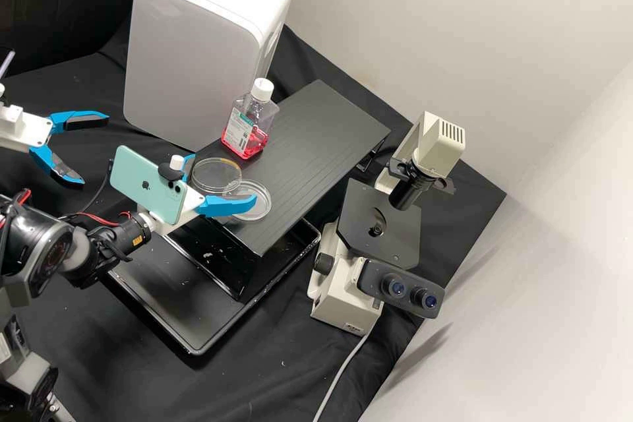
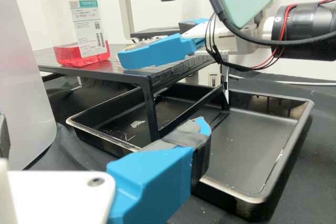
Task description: Place the lid on the petri dish
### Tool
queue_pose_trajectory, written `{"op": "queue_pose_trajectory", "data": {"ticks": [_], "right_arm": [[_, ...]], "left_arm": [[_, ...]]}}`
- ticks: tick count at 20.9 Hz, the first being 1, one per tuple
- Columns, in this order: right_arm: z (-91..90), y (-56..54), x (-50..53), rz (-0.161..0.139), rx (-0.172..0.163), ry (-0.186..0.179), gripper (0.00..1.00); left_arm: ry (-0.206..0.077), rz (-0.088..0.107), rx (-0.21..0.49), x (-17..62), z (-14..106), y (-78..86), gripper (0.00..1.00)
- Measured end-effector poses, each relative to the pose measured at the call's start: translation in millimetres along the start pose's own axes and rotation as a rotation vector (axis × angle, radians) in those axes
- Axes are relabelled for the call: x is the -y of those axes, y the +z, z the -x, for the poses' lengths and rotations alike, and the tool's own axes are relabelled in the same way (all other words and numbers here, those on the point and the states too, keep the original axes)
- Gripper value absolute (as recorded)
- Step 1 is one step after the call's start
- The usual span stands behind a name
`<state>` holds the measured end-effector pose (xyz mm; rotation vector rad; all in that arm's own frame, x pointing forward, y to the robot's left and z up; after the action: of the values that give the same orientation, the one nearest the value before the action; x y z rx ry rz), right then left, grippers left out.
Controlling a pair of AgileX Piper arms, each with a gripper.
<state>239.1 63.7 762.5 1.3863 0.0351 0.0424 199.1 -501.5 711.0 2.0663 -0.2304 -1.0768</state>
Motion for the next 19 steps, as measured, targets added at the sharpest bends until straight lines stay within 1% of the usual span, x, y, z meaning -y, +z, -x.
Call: {"op": "queue_pose_trajectory", "data": {"ticks": [1,2,10,19], "right_arm": [[-0.4,-0.3,-0.2,-0.001,-0.001,0.001,1.0],[-0.4,-0.3,-0.2,-0.001,-0.001,0.001,0.0],[-0.4,-0.3,-0.2,-0.001,-0.001,0.001,0.0],[-0.5,0.1,-0.5,-0.001,0.001,0.003,0.0]], "left_arm": [[0.0,0.0,0.0,0.0,0.0,0.0,1.0],[0.0,0.0,0.0,0.0,0.0,0.0,1.0],[-0.004,0.003,0.0,1.0,-0.3,-0.3,1.0],[-0.003,0.003,0.0,0.9,-0.3,-0.2,1.0]]}}
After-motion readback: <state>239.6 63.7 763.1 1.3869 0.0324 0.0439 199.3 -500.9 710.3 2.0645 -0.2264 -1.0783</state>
